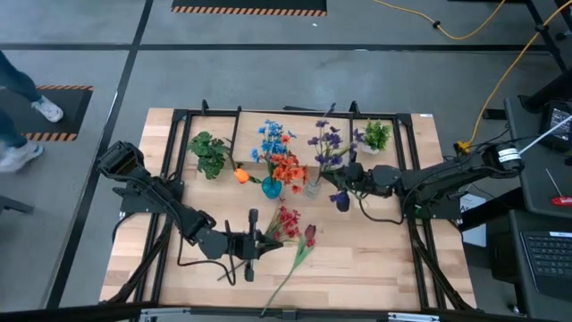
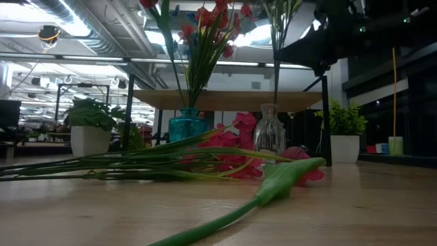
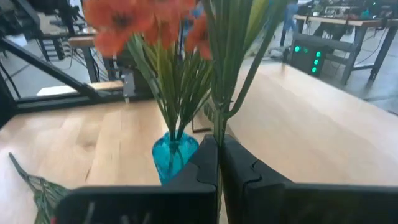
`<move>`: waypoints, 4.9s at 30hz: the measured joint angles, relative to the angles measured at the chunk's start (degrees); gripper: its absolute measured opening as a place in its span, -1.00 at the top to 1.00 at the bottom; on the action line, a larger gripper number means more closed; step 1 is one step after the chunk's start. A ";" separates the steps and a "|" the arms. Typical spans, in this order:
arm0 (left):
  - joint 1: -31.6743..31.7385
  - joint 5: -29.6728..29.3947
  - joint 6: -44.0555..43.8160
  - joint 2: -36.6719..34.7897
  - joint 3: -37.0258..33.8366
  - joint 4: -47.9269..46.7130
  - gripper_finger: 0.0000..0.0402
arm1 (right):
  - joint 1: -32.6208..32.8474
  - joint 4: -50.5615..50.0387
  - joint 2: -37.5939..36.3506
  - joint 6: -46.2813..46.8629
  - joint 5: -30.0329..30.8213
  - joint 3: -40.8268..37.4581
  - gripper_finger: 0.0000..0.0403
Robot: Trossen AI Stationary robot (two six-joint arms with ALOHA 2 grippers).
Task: Pick and place flowers into a vace then onto a shelf
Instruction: Put the purple flowers into the transparent vase, then put the red flowers into the transparent vase
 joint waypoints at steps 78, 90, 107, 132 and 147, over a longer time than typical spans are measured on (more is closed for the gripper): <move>-2.60 -2.67 -4.67 0.04 0.01 -3.92 0.99 | 1.86 -21.98 -17.32 -2.00 -1.79 -0.02 0.39; -2.82 -0.27 -29.73 -0.92 3.74 -21.11 0.99 | 14.66 -23.48 -19.52 -2.74 -1.78 0.00 0.94; -0.65 15.46 -66.77 11.24 27.95 -74.46 0.99 | 21.16 -22.03 -14.50 -1.96 5.56 0.07 0.93; 1.01 20.57 -72.54 17.95 28.88 -74.54 0.25 | 21.20 -24.55 -13.73 1.52 5.16 0.04 0.92; -0.28 26.40 -81.00 23.65 28.84 -75.18 0.19 | 21.20 -21.50 -9.96 1.31 4.96 0.00 0.92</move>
